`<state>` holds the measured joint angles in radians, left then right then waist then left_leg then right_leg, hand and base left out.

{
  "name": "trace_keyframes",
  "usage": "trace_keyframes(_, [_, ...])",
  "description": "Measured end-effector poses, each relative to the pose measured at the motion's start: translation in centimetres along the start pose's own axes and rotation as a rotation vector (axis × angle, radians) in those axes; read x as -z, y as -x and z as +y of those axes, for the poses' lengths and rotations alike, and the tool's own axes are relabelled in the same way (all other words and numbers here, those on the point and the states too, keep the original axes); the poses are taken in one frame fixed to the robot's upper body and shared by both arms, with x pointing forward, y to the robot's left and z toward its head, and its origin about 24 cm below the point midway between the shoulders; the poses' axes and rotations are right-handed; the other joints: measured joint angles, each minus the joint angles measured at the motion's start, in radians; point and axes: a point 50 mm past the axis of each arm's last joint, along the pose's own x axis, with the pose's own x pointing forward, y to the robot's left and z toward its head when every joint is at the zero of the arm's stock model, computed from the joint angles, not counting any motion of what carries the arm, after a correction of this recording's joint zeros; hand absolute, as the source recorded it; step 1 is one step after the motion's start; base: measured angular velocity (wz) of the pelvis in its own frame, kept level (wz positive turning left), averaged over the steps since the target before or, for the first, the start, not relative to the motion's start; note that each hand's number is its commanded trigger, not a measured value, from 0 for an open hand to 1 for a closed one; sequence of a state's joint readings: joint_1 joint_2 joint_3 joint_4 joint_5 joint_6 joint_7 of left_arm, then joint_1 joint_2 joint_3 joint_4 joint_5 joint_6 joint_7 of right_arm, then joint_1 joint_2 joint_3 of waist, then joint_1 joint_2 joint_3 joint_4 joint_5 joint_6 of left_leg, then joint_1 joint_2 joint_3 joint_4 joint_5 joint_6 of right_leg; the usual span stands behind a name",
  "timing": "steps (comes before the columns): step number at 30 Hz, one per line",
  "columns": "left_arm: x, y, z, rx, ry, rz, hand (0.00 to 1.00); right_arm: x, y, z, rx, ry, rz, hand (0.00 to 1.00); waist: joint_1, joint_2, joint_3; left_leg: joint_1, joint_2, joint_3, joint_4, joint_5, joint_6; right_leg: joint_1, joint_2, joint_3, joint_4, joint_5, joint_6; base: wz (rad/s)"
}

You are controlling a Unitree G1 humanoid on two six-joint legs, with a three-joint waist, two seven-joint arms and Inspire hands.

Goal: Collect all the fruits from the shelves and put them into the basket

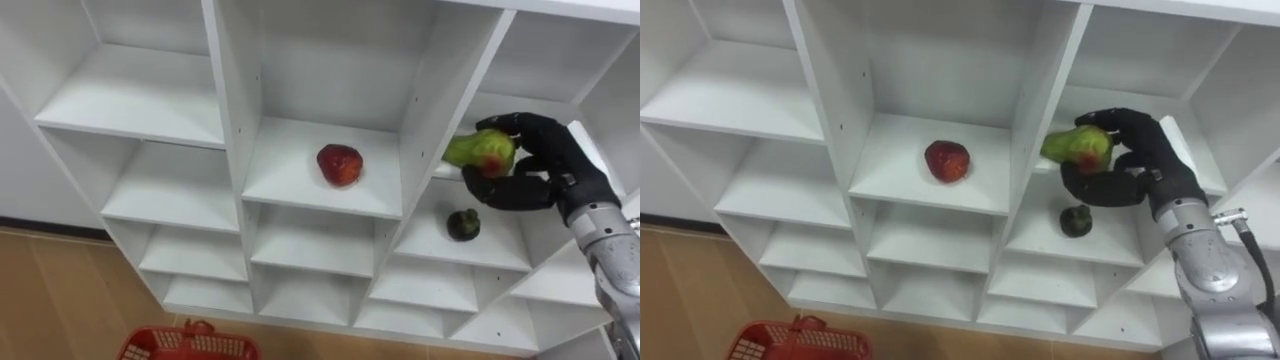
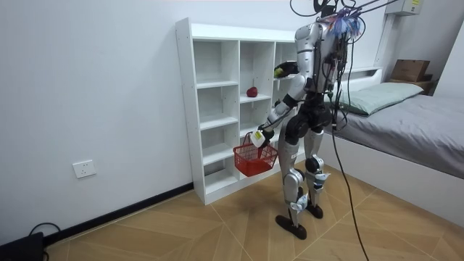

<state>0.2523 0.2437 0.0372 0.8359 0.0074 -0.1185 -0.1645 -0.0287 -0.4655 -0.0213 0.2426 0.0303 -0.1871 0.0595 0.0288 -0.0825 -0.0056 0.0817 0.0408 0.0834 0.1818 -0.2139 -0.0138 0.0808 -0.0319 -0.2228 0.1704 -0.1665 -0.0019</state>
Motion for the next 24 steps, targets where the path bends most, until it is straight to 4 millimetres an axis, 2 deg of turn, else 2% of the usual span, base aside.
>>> trace_keyframes(7, [-0.7, -0.4, 0.2, -0.035, 0.014, -0.018, 1.00, -0.4, 1.6, 1.0, -0.013, -0.032, -0.025, 1.00, -0.008, -0.005, 0.0038, -0.006, 0.003, 0.015, -0.009, 0.001, -0.001, -0.018, 0.005, 0.022, 0.001, 0.001, -0.001, -0.08])
trace_keyframes(9, [-1.0, -0.5, 0.3, -0.048, 0.013, -0.025, 1.00, -0.3, 2.5, 1.5, -0.021, -0.051, -0.021, 1.00, -0.012, -0.011, 0.0028, -0.006, 0.003, 0.026, -0.012, 0.001, -0.001, -0.027, 0.006, 0.033, 0.002, 0.001, -0.001, -0.13])
trace_keyframes(14, [-2.1, -0.9, 0.3, -0.048, 0.012, -0.053, 1.00, -1.3, 3.4, 2.6, -0.055, -0.086, -0.062, 1.00, -0.024, -0.016, 0.0065, -0.012, 0.008, 0.059, -0.012, 0.000, -0.001, -0.053, 0.011, 0.058, 0.005, 0.010, -0.001, -0.20])
trace_keyframes(20, [-3.7, -1.4, 0.2, -0.044, 0.008, -0.104, 1.00, -0.7, 4.7, 3.6, -0.109, -0.112, -0.037, 1.00, -0.025, -0.015, 0.0072, -0.019, 0.016, 0.087, -0.013, 0.000, -0.001, -0.080, 0.019, 0.083, 0.014, 0.017, -0.004, -0.14])
trace_keyframes(24, [-4.4, -1.7, 0.3, -0.043, 0.006, -0.125, 1.00, -0.7, 4.8, 3.8, -0.119, -0.120, -0.037, 1.00, -0.030, -0.014, 0.0076, -0.041, 0.018, 0.096, -0.007, 0.000, -0.001, -0.102, 0.020, 0.085, 0.021, 0.023, -0.009, -0.11])
